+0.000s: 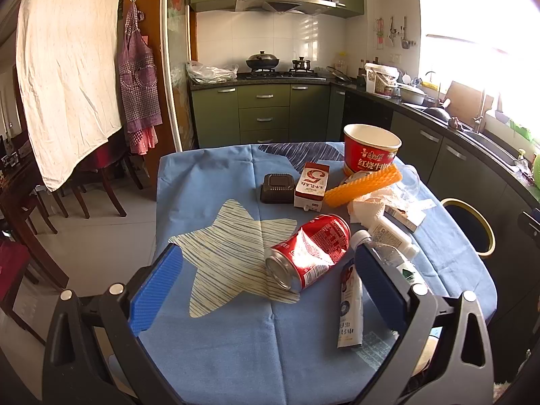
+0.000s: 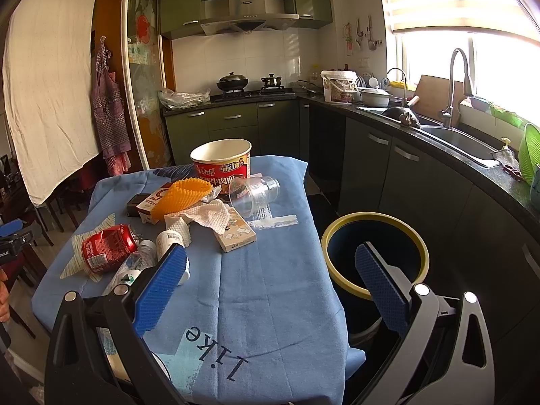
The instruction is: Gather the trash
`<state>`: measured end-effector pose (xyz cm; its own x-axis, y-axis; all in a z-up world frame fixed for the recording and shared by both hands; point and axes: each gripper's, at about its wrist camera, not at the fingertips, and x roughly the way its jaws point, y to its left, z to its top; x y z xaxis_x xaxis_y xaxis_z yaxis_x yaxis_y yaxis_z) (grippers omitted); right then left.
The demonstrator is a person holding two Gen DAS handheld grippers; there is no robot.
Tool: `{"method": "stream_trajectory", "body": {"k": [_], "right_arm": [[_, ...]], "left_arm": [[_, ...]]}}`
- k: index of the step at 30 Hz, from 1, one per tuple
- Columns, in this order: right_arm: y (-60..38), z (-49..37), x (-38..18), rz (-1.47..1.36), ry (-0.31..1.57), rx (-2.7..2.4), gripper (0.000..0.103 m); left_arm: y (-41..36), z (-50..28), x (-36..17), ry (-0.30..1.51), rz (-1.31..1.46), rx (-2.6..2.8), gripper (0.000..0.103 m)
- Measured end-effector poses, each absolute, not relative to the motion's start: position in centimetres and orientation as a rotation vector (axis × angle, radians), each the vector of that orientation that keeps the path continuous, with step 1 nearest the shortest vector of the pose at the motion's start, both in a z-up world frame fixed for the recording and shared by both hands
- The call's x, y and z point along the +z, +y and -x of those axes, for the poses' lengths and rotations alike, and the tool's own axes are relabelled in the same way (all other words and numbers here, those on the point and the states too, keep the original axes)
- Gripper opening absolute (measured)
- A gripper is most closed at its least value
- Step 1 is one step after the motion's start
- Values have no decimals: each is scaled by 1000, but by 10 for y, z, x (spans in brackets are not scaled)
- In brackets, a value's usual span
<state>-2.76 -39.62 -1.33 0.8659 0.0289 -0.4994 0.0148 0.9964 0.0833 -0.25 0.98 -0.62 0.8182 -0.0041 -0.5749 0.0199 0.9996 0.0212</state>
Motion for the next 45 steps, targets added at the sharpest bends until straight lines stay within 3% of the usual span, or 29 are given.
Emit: {"method": "stream_trajectory", "body": {"k": [45], "right_arm": [[-397,23,-18,-93,534,12,99]], "left_arm": [[4,0,-9,632,-43,-12,97]]}}
